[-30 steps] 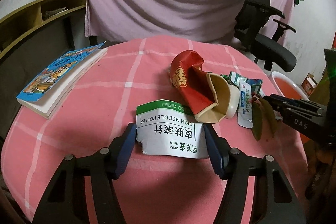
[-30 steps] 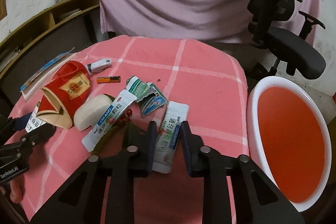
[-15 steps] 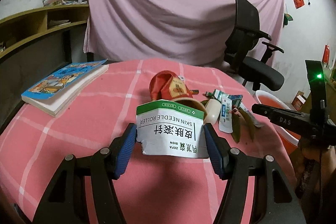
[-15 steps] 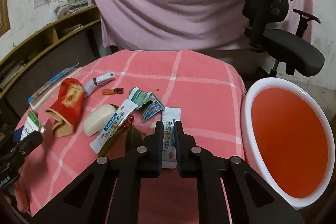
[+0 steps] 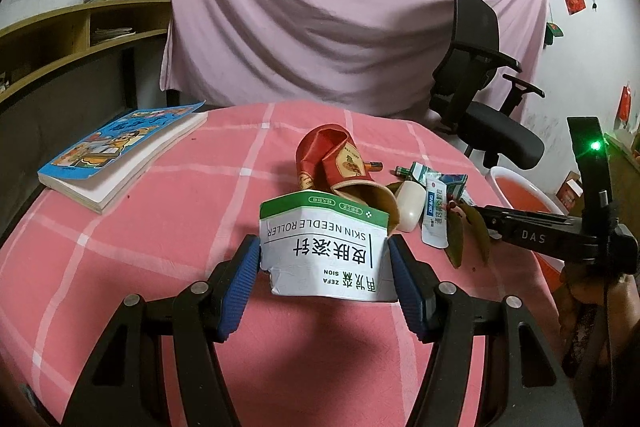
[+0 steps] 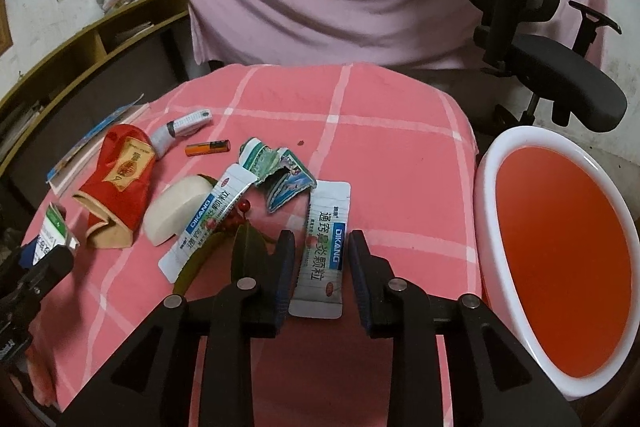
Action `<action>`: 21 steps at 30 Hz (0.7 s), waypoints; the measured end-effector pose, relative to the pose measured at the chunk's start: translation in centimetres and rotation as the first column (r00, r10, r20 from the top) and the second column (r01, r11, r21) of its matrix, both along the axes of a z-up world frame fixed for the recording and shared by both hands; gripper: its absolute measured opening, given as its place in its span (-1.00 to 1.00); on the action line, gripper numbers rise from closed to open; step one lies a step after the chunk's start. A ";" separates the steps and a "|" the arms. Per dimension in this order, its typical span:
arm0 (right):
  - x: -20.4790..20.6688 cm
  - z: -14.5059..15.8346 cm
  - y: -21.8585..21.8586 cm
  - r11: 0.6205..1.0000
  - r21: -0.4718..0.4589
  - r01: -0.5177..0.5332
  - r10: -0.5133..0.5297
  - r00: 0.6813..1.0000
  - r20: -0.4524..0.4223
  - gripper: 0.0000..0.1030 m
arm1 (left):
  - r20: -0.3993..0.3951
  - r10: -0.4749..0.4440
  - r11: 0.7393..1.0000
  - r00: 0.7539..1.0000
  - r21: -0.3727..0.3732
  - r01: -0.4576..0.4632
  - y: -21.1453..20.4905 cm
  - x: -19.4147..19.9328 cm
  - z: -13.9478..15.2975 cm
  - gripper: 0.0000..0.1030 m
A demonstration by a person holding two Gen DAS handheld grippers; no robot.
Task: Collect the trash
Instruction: 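Grasp the white needle-roller box with the left tool while the right tool grasps a white sachet, then carry the box and sachet over the orange basin and open both tools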
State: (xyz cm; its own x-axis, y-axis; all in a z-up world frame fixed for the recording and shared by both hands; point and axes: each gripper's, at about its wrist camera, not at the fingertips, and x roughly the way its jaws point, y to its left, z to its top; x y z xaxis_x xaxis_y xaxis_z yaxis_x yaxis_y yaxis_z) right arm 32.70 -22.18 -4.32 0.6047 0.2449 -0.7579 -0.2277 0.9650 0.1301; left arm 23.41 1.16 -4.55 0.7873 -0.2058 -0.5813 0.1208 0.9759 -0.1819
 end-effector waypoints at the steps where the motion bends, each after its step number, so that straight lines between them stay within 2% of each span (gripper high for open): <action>1: 0.0 0.0 0.0 1.000 0.000 0.001 -0.001 1.000 0.000 -0.64 | 0.003 -0.001 1.000 1.000 0.000 0.001 0.0 0.0 0.0 0.13; 7: -1.3 1.2 -0.7 1.000 0.021 0.016 -0.018 0.996 0.083 -0.66 | 0.066 -0.001 1.000 0.998 0.002 0.001 -0.1 -1.2 0.6 0.13; 10: -2.9 2.5 -1.1 0.999 0.050 0.016 -0.026 0.981 0.191 -0.66 | 0.122 -0.011 1.000 0.992 0.001 0.011 -0.5 -2.0 1.2 0.13; 12: -4.4 3.5 -1.4 0.997 0.073 0.020 -0.039 0.960 0.279 -0.66 | 0.166 -0.024 1.000 0.986 0.003 0.023 -1.1 -2.3 2.0 0.13; 16: -7.2 5.2 -2.4 0.991 0.131 0.015 -0.070 0.899 0.433 -0.65 | 0.266 -0.044 0.999 0.963 -0.001 0.046 -2.2 -3.0 4.0 0.13; 21: -10.6 7.8 -4.0 0.987 0.160 0.025 -0.120 0.777 0.618 -0.65 | 0.379 -0.087 0.995 0.921 -0.017 0.101 -4.8 -3.1 7.2 0.13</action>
